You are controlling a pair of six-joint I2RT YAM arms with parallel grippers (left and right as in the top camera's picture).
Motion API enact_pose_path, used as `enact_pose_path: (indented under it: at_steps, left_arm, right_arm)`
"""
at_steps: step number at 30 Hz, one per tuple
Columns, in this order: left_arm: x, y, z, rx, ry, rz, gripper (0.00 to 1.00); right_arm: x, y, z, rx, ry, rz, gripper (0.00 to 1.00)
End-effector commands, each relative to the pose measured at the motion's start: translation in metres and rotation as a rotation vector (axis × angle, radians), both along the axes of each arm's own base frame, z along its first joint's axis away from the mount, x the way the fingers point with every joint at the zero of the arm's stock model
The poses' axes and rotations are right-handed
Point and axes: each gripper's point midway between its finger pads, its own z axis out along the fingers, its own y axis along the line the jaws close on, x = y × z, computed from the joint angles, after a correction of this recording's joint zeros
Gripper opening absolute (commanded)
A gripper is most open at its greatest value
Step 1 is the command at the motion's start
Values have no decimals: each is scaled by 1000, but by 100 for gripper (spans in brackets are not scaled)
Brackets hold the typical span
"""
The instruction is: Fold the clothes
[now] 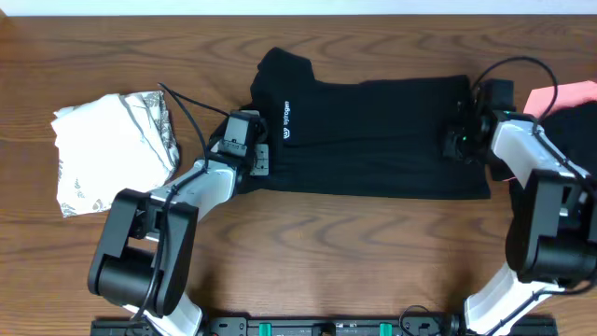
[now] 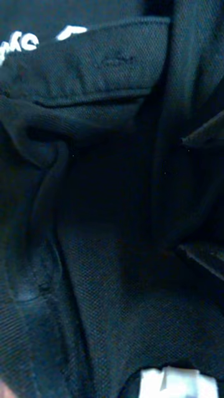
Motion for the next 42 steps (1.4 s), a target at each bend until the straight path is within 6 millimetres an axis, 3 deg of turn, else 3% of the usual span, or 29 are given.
enact_pose_path:
  at_steps: [1,7,13,17,21,24,27,31,34,37,42]
  left_arm:
    - [-11,6,-11,15,62,3,48]
    - [-56,20,-30,72,258,3,49]
    - [-90,30,-37,98,402,49,49]
    - [-94,31,-38,101,416,56,49]
    - [-81,32,-32,84,373,69,53]
    - [-62,28,-10,68,297,53,54]
    - [-35,21,33,40,167,29,58]
    - [1,11,108,-14,-40,21,65]
    - [22,5,153,-41,-139,-4,66]
    - [42,7,181,-70,-179,4,67]
    - [75,18,195,-176,-145,11,67]
  right_arm:
    - [-7,4,-17,12,57,19,26]
    - [-38,7,-43,30,215,18,33]
    - [-71,10,-47,43,355,15,36]
    - [-88,11,-45,51,426,5,36]
    - [-88,10,-45,50,425,1,35]
    - [-75,9,-42,44,371,1,38]
    - [-54,7,-25,38,288,2,41]
    - [-7,3,28,18,92,11,47]
    - [26,-1,73,-4,-68,15,66]
    - [50,-4,108,-27,-175,42,70]
    - [78,-10,141,-46,-269,48,72]
